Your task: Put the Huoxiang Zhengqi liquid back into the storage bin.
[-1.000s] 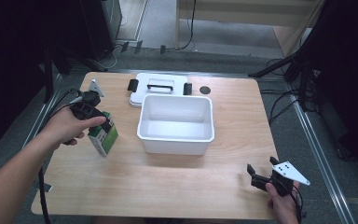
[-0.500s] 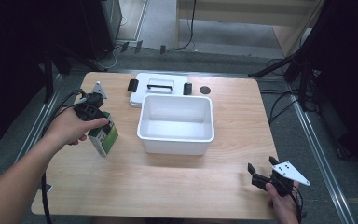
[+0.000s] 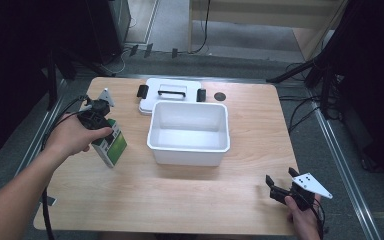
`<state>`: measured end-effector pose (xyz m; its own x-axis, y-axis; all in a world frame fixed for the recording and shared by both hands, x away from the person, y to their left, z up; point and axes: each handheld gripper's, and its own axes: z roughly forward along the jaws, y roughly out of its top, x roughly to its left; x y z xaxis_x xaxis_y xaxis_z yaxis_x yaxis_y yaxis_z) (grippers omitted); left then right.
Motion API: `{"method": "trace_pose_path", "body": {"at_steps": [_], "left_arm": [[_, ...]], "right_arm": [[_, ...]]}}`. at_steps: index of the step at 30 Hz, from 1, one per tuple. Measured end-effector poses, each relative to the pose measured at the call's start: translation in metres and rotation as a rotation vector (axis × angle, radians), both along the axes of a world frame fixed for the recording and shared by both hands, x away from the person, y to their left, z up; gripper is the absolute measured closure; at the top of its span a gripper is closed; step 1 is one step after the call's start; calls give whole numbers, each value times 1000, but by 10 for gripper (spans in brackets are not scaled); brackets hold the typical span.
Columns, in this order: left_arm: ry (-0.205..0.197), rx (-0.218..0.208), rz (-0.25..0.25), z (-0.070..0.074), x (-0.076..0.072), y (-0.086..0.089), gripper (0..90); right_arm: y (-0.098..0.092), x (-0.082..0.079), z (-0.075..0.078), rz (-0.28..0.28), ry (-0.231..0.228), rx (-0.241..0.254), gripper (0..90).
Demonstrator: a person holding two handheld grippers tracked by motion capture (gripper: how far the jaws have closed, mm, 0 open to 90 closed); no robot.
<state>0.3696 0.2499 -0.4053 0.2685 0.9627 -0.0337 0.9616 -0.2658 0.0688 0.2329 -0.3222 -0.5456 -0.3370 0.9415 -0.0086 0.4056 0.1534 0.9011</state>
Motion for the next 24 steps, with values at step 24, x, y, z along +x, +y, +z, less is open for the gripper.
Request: {"method": "trace_pose_path", "body": {"at_steps": [24], "left_arm": [[-59, -18, -92, 30, 1, -2, 650]], "right_arm": [[0, 0, 0, 1, 3, 1, 126]]}}
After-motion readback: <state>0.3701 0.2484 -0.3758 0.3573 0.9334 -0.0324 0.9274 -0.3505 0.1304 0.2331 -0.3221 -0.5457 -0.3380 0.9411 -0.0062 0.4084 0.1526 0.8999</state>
